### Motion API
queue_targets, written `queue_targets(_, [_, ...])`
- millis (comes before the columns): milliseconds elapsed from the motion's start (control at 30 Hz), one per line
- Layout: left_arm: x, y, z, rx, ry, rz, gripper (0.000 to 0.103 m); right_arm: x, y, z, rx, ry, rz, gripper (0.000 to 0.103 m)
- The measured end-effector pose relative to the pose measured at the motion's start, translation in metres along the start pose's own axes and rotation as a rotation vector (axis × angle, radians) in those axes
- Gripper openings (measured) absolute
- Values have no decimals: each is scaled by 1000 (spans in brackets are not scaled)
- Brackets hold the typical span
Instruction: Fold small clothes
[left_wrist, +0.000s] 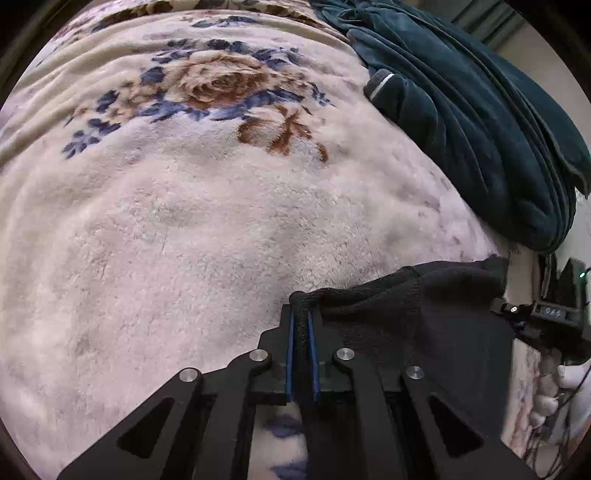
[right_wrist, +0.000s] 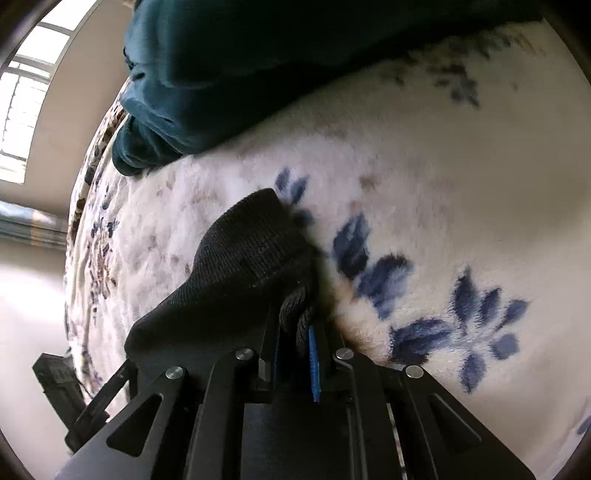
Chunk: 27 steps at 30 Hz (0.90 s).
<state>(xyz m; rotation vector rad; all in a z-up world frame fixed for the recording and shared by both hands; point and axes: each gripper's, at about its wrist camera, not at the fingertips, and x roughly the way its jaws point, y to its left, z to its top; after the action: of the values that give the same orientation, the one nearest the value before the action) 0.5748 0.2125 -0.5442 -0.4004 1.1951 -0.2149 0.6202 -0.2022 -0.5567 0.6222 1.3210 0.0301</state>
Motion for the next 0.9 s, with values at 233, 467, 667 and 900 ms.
queue_targets(233, [-48, 19, -63, -149, 115, -194, 37, -46, 4, -64, -86, 88, 73, 64])
queue_targets(467, [-55, 5, -118, -76, 73, -109, 5, -33, -19, -168, -76, 279, -65, 54])
queue_targets(667, [-41, 13, -106, -63, 97, -76, 7, -34, -25, -178, -35, 214, -88, 20])
queue_targets(900, [-97, 5, -133, -57, 97, -100, 47, -73, -26, -191, -25, 261, -18, 59])
